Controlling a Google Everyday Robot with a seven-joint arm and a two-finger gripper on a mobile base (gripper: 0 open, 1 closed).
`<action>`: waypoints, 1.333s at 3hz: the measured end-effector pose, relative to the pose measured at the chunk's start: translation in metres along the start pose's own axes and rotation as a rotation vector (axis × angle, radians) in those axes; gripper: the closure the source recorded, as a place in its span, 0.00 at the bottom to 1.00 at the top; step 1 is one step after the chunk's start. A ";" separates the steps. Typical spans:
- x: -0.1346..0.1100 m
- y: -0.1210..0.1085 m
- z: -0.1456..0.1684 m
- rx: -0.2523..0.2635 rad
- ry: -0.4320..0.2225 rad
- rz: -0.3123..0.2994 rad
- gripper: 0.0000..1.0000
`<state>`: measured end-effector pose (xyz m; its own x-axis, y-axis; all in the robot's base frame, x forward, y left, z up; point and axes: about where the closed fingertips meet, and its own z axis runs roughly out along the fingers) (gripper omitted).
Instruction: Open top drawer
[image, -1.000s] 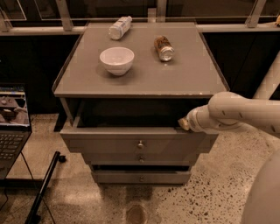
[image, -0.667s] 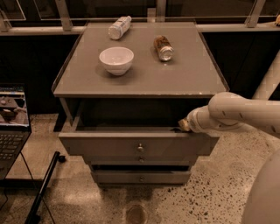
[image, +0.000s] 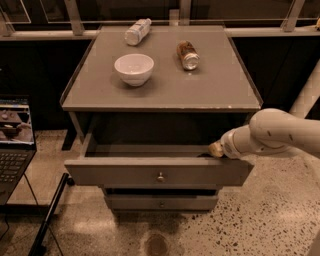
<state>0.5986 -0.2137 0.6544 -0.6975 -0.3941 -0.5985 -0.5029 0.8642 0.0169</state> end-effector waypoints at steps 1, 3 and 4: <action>0.033 0.016 -0.023 -0.066 0.016 0.007 1.00; 0.062 0.032 -0.046 -0.127 0.024 0.015 1.00; 0.071 0.037 -0.053 -0.149 0.027 0.018 1.00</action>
Offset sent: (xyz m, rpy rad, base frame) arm -0.1728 -0.0254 0.0020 0.1655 0.1647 0.1309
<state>0.5035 -0.2264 0.6552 -0.7197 -0.3892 -0.5749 -0.5588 0.8162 0.1469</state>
